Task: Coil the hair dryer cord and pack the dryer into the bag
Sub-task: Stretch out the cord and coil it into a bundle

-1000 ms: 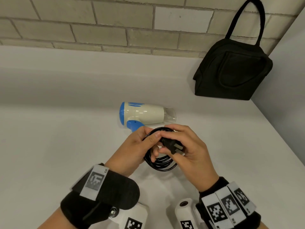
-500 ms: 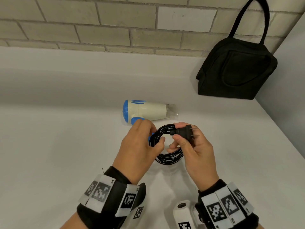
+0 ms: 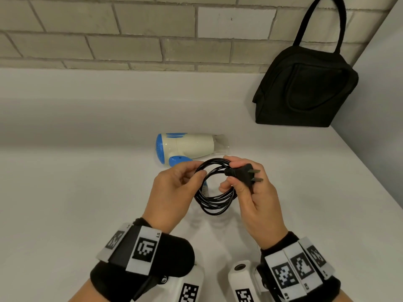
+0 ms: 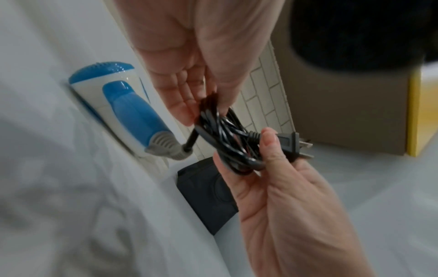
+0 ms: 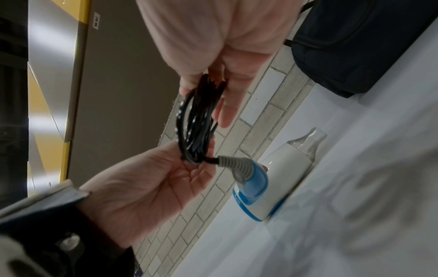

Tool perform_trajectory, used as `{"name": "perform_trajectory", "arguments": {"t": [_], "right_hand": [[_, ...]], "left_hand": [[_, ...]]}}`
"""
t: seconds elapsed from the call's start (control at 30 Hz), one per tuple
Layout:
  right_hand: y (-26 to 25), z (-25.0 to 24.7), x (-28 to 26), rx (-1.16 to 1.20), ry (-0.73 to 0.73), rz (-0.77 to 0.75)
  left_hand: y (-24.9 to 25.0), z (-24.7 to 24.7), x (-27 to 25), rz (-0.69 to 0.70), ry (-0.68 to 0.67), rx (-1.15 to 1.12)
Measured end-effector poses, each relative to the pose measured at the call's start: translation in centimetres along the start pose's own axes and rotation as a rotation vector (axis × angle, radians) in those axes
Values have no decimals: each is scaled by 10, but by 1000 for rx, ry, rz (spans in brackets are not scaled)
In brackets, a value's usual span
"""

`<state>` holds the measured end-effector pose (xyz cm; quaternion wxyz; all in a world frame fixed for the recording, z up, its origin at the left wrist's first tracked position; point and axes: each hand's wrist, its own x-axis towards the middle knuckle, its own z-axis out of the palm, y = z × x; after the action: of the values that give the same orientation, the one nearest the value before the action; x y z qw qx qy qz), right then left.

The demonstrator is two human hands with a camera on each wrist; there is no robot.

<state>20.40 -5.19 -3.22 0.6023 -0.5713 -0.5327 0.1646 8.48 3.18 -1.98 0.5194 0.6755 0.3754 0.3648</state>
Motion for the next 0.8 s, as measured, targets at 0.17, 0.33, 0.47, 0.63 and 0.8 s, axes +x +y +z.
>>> {"name": "perform_trajectory", "arguments": {"t": [0.17,0.33,0.47,0.63,0.8], "right_hand": [[4,-6,1,42,113,84],[4,-4,4,201,182,180],[-5,-2,7,468,219,269],[-4,-3,9,708,260,361],[-3,-8,12,588,237,344]], "left_hand": [[-4,16,-9,47,-198,3],[-17,30,-13,220,-159,158],[-22,30,-9,412,-164,340],[-24,20,-8,392,-226,392],[-21,17,-13,339,-234,314]]}}
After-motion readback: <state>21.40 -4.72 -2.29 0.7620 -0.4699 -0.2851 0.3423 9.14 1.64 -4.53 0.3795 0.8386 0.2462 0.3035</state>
